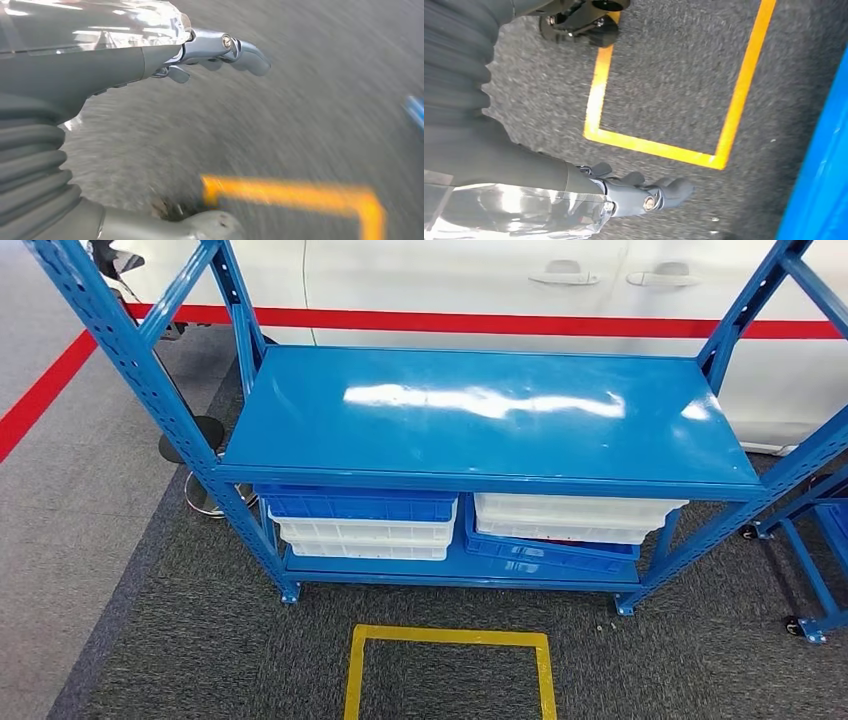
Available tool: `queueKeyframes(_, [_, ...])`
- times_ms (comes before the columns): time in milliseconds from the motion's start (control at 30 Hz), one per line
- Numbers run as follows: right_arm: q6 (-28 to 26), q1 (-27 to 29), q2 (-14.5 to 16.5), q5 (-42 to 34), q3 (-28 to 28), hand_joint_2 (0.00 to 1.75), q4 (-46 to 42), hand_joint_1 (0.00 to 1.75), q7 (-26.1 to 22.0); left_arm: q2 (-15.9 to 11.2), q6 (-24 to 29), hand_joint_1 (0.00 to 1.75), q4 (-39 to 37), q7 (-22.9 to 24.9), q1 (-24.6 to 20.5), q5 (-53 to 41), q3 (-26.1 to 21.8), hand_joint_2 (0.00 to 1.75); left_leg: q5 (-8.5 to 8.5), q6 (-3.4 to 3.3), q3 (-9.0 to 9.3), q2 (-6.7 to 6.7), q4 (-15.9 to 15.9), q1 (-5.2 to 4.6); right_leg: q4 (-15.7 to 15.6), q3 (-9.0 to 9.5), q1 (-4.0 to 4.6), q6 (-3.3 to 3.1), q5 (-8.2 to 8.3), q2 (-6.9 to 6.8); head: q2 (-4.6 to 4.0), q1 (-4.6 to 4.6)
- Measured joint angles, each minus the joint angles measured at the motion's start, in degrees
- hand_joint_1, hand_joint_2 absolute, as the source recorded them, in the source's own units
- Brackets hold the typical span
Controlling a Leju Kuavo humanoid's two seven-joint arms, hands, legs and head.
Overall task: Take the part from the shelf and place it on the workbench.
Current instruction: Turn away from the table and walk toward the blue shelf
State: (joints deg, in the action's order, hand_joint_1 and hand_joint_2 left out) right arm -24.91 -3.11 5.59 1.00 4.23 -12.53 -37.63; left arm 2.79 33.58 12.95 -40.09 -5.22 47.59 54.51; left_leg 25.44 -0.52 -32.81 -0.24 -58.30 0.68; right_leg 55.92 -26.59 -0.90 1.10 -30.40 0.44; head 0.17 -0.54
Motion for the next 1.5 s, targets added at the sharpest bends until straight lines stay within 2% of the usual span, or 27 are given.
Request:
queueKeyframes(67, [0.1, -0.6, 0.2, 1.3, 0.3, 1.75, -0.3, 0.00, 0.0, 0.5, -0.2, 0.00, 0.1, 0.8, -0.3, -15.6, -8.3, 1.75, 0.00, 0.00, -0.01, -0.01, 0.0, 0.00, 0.0, 0.01, 0.01, 0.00, 0.00, 0.00, 0.00, 0.01])
queueKeyframes(100, [0.3, -0.8, 0.2, 1.6, 0.4, 1.75, -0.3, 0.00, 0.2, 0.7, 0.0, 0.00, 0.0, 1.8, -0.5, -19.6, -11.0, 1.75, 0.00, 0.00, 0.01, -0.01, 0.0, 0.00, 0.0, 0.02, 0.00, 0.00, 0.00, 0.01, 0.00, 0.00])
queueKeyframes(200, [0.9, -0.8, 0.3, 2.0, 0.5, 1.75, -0.2, 0.00, 2.4, 1.0, 0.6, 0.00, -0.5, 6.8, -0.4, -21.7, -17.0, 1.75, 0.01, 0.01, 0.06, -0.01, 0.0, 0.00, 0.0, 0.04, 0.00, 0.00, 0.00, 0.03, 0.00, 0.00])
queueKeyframes(300, [2.4, -0.1, 0.2, 2.0, 0.4, 1.75, -0.2, 0.00, 5.4, 1.1, -1.1, 0.00, -0.5, 10.6, 1.0, -22.5, -22.2, 1.75, 0.02, 0.01, 0.03, -0.01, 0.0, 0.00, 0.0, 0.00, 0.00, -0.01, -0.03, 0.02, 0.00, -0.01])
queueKeyframes(600, [8.5, 2.7, -0.9, 1.4, -0.1, 1.75, -1.6, 0.00, 14.3, 0.9, -9.8, 0.00, -0.1, 18.6, 4.3, -29.3, -32.4, 1.75, 0.07, 0.07, 0.03, -0.07, 0.1, -0.01, 0.0, 0.00, 0.01, -0.04, -0.12, -0.06, 0.00, -0.01])
queueKeyframes(1067, [18.1, 7.6, -3.5, 0.2, -1.9, 1.75, -5.6, 0.00, 27.9, -0.7, -23.6, 0.00, 4.2, 31.0, 9.7, -39.9, -44.9, 1.75, 0.08, 0.09, 0.04, -0.07, 0.1, -0.01, 0.0, 0.01, 0.01, -0.05, -0.13, -0.06, 0.00, -0.01])
queueKeyframes(1200, [20.9, 8.9, -4.2, -0.3, -2.6, 1.75, -6.8, 0.00, 31.8, -1.2, -27.6, 0.00, 5.8, 34.7, 11.2, -43.1, -48.3, 0.00, 0.09, 0.09, 0.04, -0.07, 0.1, -0.01, 0.0, 0.01, 0.01, -0.05, -0.13, -0.06, 0.00, -0.01])
queueKeyframes(1267, [22.3, 9.6, -4.5, -0.5, -2.8, 1.75, -7.4, 0.00, 33.8, -1.5, -29.6, 0.00, 6.5, 36.5, 11.9, -44.6, -49.8, 0.00, 0.09, 0.09, 0.04, -0.07, 0.1, -0.01, 0.0, 0.01, 0.01, -0.05, -0.14, -0.06, 0.00, -0.01])
queueKeyframes(1400, [24.3, 10.4, -4.9, -0.7, -3.1, 0.00, -8.2, 0.00, 36.8, -1.9, -32.7, 0.00, 7.3, 39.2, 12.8, -46.9, -52.0, 0.00, 0.09, 0.10, 0.04, -0.08, 0.1, -0.01, 0.0, 0.01, 0.01, -0.05, -0.14, -0.06, -0.01, -0.01])
queueKeyframes(1500, [24.5, 10.7, -5.1, -0.7, -3.3, 0.00, -8.5, 0.00, 37.4, -2.0, -33.3, 0.00, 7.7, 39.7, 13.0, -47.3, -52.8, 0.00, 0.09, 0.10, 0.05, -0.08, 0.1, -0.01, 0.0, 0.02, 0.01, -0.04, -0.14, -0.06, 0.00, -0.01])
